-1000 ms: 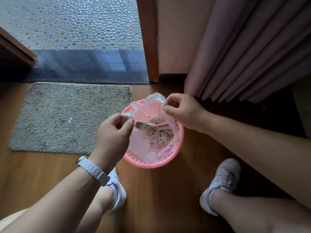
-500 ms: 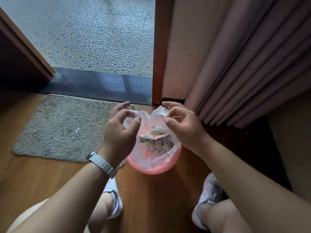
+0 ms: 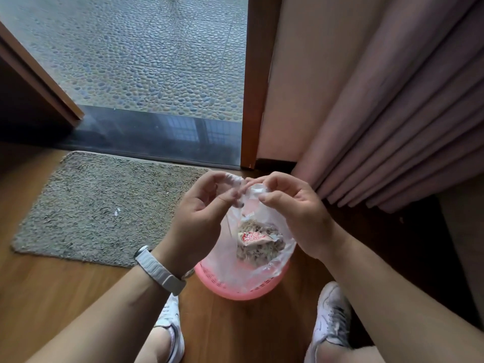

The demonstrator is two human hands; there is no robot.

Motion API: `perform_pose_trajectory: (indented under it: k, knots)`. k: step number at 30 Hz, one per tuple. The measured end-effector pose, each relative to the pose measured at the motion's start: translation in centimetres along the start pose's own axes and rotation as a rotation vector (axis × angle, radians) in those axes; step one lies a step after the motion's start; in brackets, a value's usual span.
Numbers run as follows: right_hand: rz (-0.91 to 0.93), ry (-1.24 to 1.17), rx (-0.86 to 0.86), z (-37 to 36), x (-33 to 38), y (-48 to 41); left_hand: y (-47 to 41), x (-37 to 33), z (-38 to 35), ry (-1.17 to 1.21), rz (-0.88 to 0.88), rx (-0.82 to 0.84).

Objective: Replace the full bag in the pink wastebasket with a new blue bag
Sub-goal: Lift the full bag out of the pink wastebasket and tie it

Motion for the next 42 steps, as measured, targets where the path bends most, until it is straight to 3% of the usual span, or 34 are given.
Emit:
perform_pose_trajectory:
  k: [11, 17, 25, 31, 35, 42]
  knots:
    - [-0.071, 0.103, -0.132, 0.1, -1.5, -0.4, -0.3, 0.4, -0.4, 0.047, 0.061, 0.022]
    - [-0.009, 0.327, -0.071, -0.3, -1.7, 0.0, -0.3, 0.5, -1.0, 0.118, 0.191, 0.099]
    - [0.042, 0.312, -0.004, -0.1, -1.3, 0.1, -0.6, 1.7, -1.0, 0.085, 0.336, 0.051]
    - [0.023, 0.332, 0.043, 0.1, -1.5, 0.2, -0.5, 2.3, -0.7, 0.027, 0.343, 0.002]
    - [0.046, 0.293, -0.026, 0.4, -1.7, 0.0, -0.6, 2.3, -0.6, 0.141, 0.382, -0.016]
    - [0.054, 0.307, -0.08, 0.4, -1.7, 0.1, -0.5, 2.1, -1.1, -0.019, 0.29, -0.084]
Point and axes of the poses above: each hand's wrist, its own y-axis away from the middle knuckle, its own z-axis out of the back of the hand, x = y × z, the point moved 4 cm from there along -y, towards the middle knuckle, and after that the axes turned 11 degrees about y, right-handed, at the moved point
